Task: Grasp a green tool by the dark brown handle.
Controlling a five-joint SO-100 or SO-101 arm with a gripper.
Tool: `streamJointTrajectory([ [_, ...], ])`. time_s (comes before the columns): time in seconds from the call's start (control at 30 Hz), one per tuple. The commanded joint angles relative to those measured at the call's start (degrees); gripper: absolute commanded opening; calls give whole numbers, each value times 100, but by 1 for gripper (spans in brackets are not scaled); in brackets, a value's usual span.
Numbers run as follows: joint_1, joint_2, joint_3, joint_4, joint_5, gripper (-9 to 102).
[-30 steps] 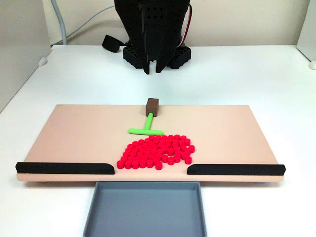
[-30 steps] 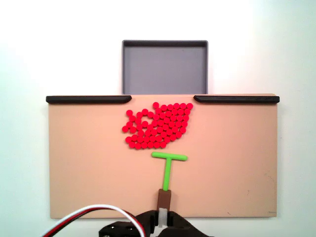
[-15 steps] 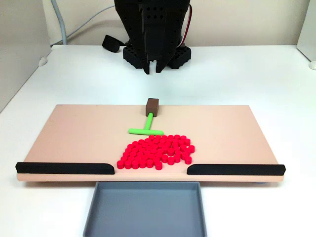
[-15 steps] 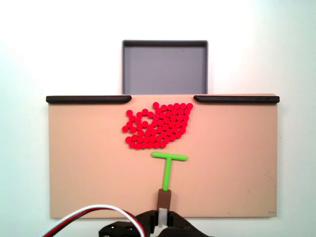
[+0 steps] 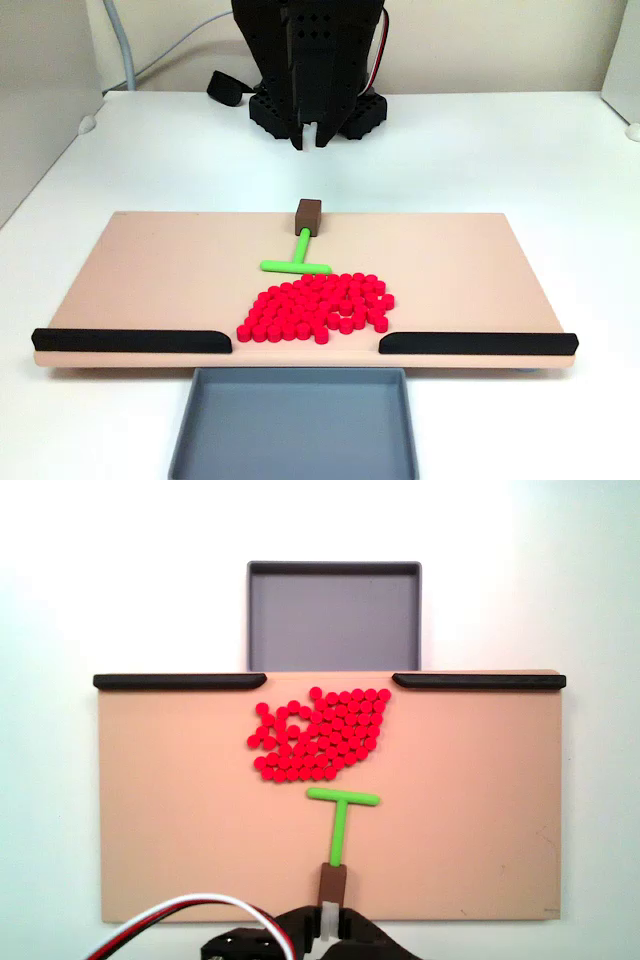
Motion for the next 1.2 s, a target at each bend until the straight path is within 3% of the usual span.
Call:
streamJointTrajectory([
  [0.0, 0, 220, -79, 35, 0, 0],
  [0.7, 141, 747, 642, -26, -185, 2],
  [1.17, 114, 255, 677, -396, 88, 1],
])
